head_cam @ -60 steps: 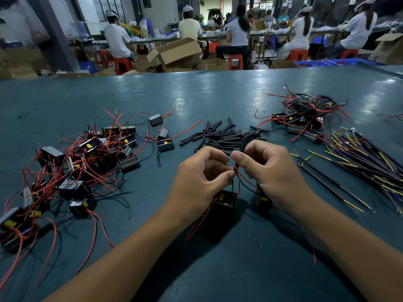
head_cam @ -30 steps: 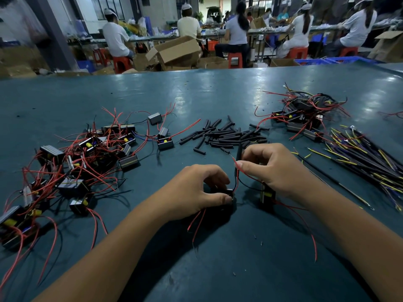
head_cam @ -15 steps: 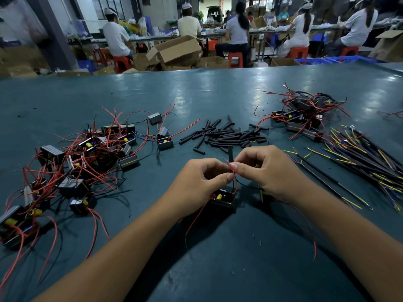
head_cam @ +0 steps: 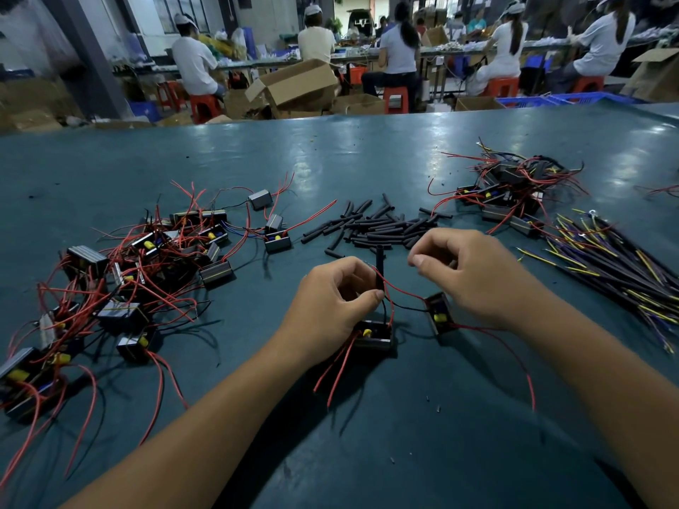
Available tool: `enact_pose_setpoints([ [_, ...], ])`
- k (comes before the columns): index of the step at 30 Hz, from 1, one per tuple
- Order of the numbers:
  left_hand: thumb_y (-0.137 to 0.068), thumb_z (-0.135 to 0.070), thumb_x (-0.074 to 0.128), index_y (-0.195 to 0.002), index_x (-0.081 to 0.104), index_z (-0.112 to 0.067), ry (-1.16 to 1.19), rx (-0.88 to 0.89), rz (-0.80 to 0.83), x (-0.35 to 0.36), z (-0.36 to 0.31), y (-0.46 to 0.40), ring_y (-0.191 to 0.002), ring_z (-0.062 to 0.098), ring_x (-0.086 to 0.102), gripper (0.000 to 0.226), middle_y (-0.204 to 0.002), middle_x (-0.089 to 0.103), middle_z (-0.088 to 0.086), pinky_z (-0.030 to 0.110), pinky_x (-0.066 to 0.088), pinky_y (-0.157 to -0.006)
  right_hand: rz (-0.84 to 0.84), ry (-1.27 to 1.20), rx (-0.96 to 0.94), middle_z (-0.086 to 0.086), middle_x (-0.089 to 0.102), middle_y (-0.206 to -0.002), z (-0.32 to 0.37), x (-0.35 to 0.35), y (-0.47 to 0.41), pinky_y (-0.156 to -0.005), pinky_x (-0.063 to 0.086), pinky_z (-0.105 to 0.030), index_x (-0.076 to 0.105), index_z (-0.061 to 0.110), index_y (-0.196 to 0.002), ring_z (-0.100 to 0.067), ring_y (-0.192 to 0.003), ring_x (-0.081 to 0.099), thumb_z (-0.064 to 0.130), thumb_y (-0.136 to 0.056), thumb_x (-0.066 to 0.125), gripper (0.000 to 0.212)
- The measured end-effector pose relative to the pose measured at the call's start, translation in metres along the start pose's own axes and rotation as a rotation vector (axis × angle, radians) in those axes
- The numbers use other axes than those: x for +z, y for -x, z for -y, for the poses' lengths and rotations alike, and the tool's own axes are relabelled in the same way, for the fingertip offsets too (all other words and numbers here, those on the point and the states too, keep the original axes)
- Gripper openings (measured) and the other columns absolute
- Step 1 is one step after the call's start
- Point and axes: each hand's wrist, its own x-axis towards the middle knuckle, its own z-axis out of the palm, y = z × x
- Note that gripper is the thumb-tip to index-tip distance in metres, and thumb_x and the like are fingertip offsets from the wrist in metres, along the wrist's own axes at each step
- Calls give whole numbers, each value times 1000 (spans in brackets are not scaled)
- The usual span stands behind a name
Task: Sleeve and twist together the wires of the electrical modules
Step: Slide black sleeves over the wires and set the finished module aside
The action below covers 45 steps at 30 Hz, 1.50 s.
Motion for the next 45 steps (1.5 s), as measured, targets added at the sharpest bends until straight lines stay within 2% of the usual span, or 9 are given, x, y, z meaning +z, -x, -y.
enact_pose_setpoints([
  [5,-89,-14,74,-87,69,-19,-69,-8,-34,-2,-1,1,-78,27,66,7,-78,72,3,40,54,-72,162,218,-45,16,64,-86,8,-19,8,-68,42,-21,63,30,-94,-7,-82,60,34,-92,63,5],
  [9,-88,-13,74,-90,69,-14,-127,27,-75,-1,-2,1,-74,17,66,5,-78,71,1,33,53,-71,490,406,-14,21,56,-111,8,-22,13,-86,41,-20,55,37,-117,-3,-102,53,52,-81,73,43],
  [11,-88,-12,74,-90,69,-13,-140,34,-86,-1,-1,1,-73,16,66,5,-76,71,0,28,53,-69,519,451,-17,17,57,-112,9,-18,13,-87,43,-20,56,34,-120,0,-94,51,48,-81,75,45],
  [20,-88,-17,71,-85,63,-25,-182,73,-236,0,8,-2,-50,11,57,12,-75,68,-11,28,51,-55,303,295,-8,11,63,-84,18,20,20,-71,45,-24,62,26,-92,-6,-78,56,60,-76,73,39],
  [28,-87,-18,73,-82,65,-23,-67,-83,-162,-2,12,-7,-58,13,59,11,-78,68,-11,32,54,-61,288,260,10,12,56,-92,15,27,22,-77,46,-27,58,28,-95,-7,-85,52,66,-74,70,45],
  [34,-87,-12,75,-81,67,-14,145,-195,-104,-3,11,-7,-57,7,56,11,-70,64,-5,21,47,-58,265,110,54,16,61,-97,13,28,20,-77,44,-19,57,31,-108,-2,-88,58,60,-74,73,47],
  [39,-87,-13,76,-83,69,-14,188,-115,-29,-3,6,-4,-68,6,61,9,-73,68,-8,22,51,-65,83,-129,148,14,67,-86,7,26,11,-71,44,-17,65,30,-99,1,-81,62,33,-97,59,7],
  [42,-86,-15,79,-85,71,-14,190,-82,20,-3,4,0,-62,5,59,8,-72,70,-10,15,47,-60,25,-315,196,6,71,-85,5,30,9,-68,46,-17,68,29,-96,-4,-77,62,24,-99,57,12],
  [45,-85,-16,80,-88,73,-13,155,-49,52,-2,3,0,-65,13,57,8,-78,72,-4,23,47,-63,10,-521,242,-5,69,-81,5,34,9,-59,46,-17,71,22,-93,-5,-68,57,21,-96,63,8],
])
